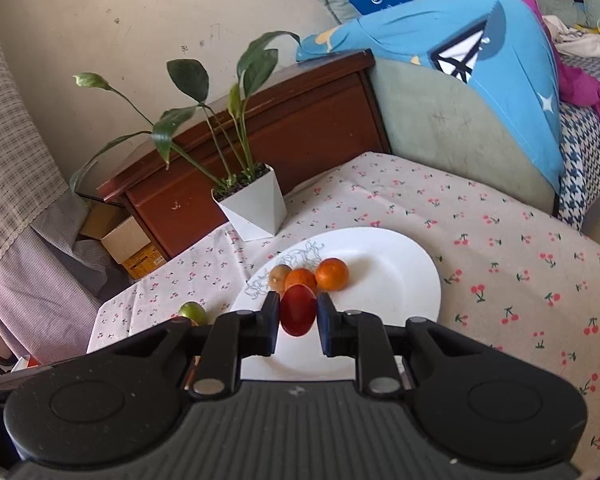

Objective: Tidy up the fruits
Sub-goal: 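Carry the orange and tomato onto the white plate and open both tools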

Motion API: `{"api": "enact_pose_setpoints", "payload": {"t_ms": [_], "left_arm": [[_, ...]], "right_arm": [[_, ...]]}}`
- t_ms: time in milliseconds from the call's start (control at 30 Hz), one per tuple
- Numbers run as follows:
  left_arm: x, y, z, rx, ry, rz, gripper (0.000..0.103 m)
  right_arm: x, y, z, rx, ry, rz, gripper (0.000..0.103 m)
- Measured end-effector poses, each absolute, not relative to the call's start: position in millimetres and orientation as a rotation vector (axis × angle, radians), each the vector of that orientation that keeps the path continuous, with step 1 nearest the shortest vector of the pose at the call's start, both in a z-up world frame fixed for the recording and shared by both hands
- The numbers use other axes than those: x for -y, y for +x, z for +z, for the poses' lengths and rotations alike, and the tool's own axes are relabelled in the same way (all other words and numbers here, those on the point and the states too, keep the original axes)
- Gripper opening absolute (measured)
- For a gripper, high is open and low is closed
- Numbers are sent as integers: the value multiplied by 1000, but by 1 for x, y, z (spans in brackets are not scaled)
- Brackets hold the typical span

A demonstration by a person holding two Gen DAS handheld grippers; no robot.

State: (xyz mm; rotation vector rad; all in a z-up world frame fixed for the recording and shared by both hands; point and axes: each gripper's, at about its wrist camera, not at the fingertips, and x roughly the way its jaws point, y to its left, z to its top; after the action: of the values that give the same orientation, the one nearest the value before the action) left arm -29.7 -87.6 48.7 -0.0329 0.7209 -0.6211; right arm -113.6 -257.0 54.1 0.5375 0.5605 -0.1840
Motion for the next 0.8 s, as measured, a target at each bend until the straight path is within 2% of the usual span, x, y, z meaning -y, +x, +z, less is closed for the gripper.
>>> {"api": "enact_pose_setpoints", "payload": {"t_ms": [433,600,667,700,733,800], "left_arm": [[111,-23,20,-808,-12,-618,26],[117,-23,19,-799,2,-612,29],[117,-23,21,-795,-3,-605,36],[116,-23,23,-789,-5,-595,46],[115,-24,25,-778,-5,-584,50],[112,-24,29,-756,7,-573,50]], "right_arm": [[269,-108,27,-623,635,-252,20],[275,-109,25,-609,678,-277,23],[276,-110,25,-599,695,-278,23],[277,-111,25,-596,703,-275,24],[277,-111,26,-594,707,-273,24],[276,-110,26,-596,704,-270,28]]}}
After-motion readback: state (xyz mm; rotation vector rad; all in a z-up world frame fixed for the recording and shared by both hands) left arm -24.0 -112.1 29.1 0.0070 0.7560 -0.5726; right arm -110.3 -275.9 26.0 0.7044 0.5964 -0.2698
